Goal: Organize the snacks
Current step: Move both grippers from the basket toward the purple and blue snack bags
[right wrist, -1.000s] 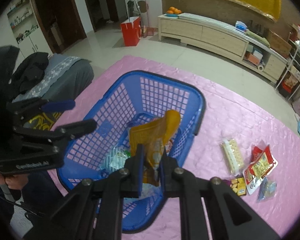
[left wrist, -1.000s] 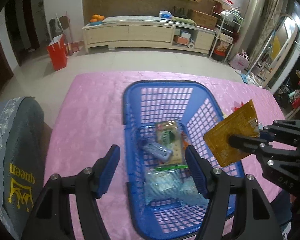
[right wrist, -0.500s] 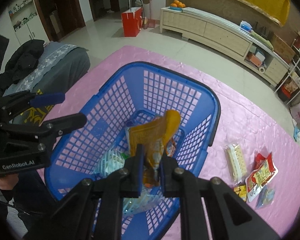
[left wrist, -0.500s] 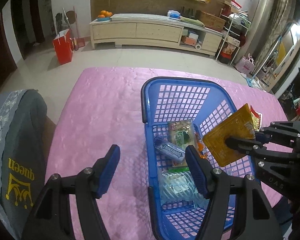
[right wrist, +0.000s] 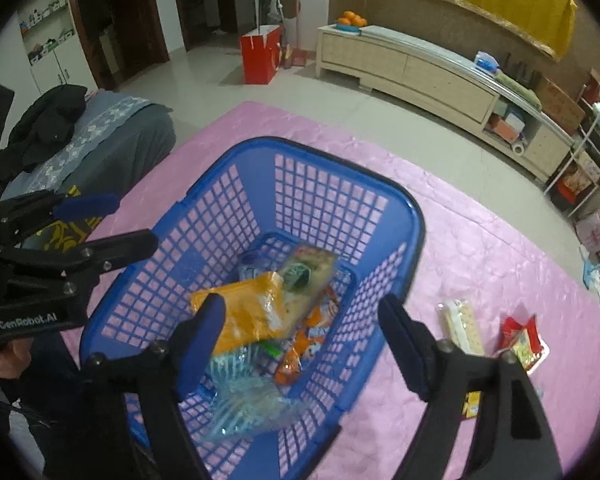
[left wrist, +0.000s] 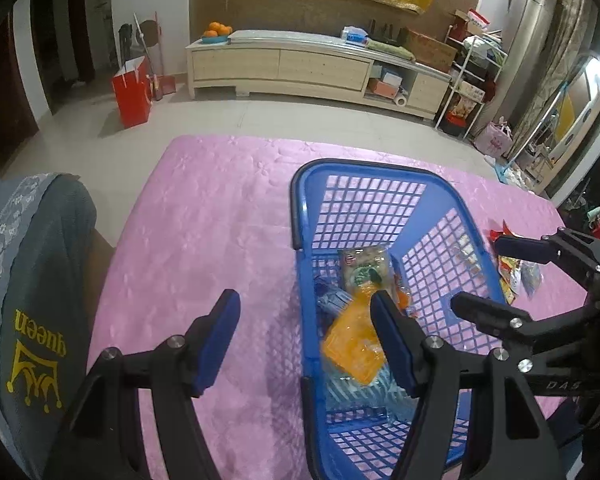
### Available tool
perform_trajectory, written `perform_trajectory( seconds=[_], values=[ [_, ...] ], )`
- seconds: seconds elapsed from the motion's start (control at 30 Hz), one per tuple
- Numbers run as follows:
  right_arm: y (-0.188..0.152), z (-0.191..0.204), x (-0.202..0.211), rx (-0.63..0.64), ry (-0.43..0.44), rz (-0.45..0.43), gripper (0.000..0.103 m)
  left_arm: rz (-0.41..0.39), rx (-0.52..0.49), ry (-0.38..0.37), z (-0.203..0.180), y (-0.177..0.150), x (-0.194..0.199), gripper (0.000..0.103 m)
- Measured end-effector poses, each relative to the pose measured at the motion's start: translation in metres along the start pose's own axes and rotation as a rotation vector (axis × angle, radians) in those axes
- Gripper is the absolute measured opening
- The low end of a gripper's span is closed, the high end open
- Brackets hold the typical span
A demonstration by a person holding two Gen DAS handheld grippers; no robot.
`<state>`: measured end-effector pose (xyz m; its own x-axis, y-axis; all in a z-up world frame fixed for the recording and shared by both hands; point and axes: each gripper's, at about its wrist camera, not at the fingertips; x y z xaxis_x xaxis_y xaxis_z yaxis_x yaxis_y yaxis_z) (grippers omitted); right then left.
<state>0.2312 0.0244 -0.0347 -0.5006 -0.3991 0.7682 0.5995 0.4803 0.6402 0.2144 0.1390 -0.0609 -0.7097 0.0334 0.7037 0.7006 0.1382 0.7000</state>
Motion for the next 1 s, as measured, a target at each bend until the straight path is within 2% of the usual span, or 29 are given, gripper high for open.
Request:
perform_trajectory(
  seconds=[0.23,0.33,0.4,0.5,0.63,0.7,0.87,1.0],
  values=[
    [-0.019,-0.016,0.048,-0.017,-0.063,-0.112,0.082,-0.055,-0.09,-0.025,-0.037,-0.001,0.022,0.066],
    [-0.03,-0.027,0.067,-0.007,-0.126,-0.145,0.082,-0.076,-0.126,-0.038,-0.057,-0.001,0.03,0.072],
    [-0.039,-0.037,0.086,0.019,-0.19,-0.191,0.082,-0.089,-0.145,-0.046,-0.068,-0.001,0.033,0.089],
    [-0.051,-0.057,0.107,0.001,-0.253,-0.214,0.082,-0.094,-0.172,-0.072,-0.091,0.001,0.035,0.09],
    [-0.066,-0.09,0.128,-0.058,-0.287,-0.194,0.082,-0.088,-0.22,-0.102,-0.131,0.003,0.033,0.09],
    [-0.073,-0.107,0.136,-0.086,-0.303,-0.179,0.082,-0.086,-0.238,-0.116,-0.148,0.002,0.03,0.095],
    [-0.092,-0.141,0.147,-0.132,-0.329,-0.157,0.083,-0.071,-0.289,-0.172,-0.199,0.0,0.017,0.095],
    [-0.11,-0.168,0.153,-0.172,-0.35,-0.136,0.083,-0.044,-0.327,-0.215,-0.235,-0.004,0.003,0.102]
  ],
)
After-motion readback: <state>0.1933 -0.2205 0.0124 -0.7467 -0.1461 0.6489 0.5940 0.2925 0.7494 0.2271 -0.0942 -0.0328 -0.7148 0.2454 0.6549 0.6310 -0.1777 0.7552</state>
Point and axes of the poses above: each gripper's, at about its wrist camera, not at the fingertips, and x roughly against the way its jaws point, z to its left, y to its top, and after that the axes turned 9 degrees about -z, right-handed
